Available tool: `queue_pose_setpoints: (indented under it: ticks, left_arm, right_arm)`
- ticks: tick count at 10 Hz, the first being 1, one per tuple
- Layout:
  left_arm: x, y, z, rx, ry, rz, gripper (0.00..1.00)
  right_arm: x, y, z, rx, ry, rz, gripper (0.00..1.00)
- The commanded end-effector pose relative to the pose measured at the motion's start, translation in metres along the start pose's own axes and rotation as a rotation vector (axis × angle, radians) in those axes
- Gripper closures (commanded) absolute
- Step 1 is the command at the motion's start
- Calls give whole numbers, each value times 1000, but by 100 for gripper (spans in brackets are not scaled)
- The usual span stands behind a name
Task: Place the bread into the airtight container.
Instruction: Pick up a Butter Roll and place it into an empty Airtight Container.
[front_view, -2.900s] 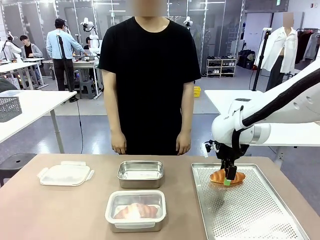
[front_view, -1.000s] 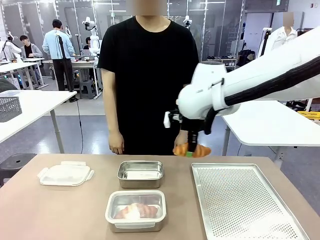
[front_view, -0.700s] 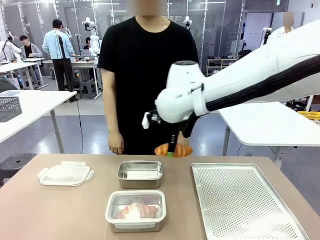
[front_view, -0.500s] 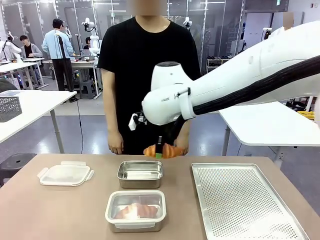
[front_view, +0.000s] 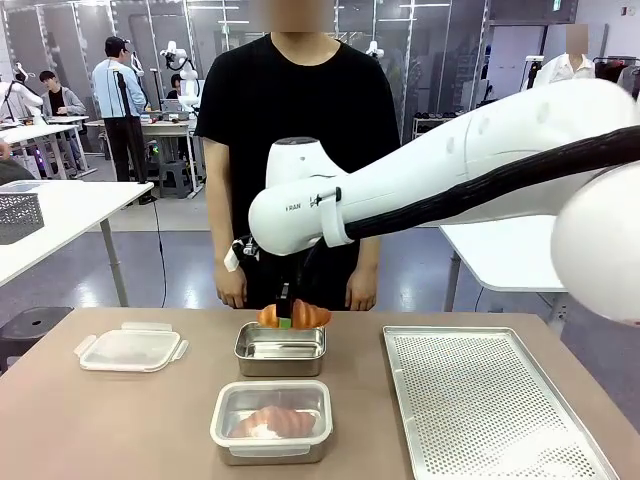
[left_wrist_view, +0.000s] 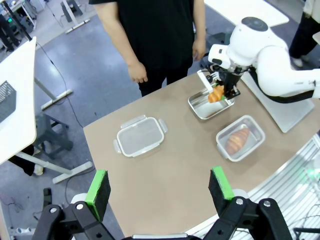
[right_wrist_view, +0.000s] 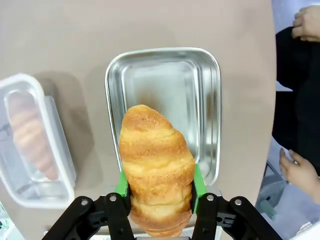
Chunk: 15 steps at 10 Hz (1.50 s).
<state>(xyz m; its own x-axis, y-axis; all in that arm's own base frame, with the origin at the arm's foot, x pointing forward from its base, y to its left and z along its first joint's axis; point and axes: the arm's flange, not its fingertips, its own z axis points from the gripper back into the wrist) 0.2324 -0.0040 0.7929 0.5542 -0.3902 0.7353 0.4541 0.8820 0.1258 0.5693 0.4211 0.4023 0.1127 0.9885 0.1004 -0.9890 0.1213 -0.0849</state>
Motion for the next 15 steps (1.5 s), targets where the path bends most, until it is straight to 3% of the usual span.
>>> queue_pose_setpoints:
  ticks: [1,5,7,8,12,14,15]
  left_arm:
    - [1,0,1,3,0,-2,0]
    - [1,0,1,3,0,-2,0]
    - [1,0,1,3,0,-2,0]
    - [1,0,1,3,0,-2,0]
    - [1,0,1,3,0,-2,0]
    - [1,0,1,3,0,-2,0]
    - [1,0,1,3,0,-2,0]
  right_arm:
    - [16,-8,-12,16,11,-21,47]
    - [25,-14,-41,31,20,-18,47]
    - [22,-14,-42,45,14,19,23]
    - [19,-16,-44,53,16,9,0]
    - [13,-20,-41,63,-6,3,0]
    - [3,-25,-42,41,48,-35,0]
    - [13,-19,-46,49,-1,-10,0]
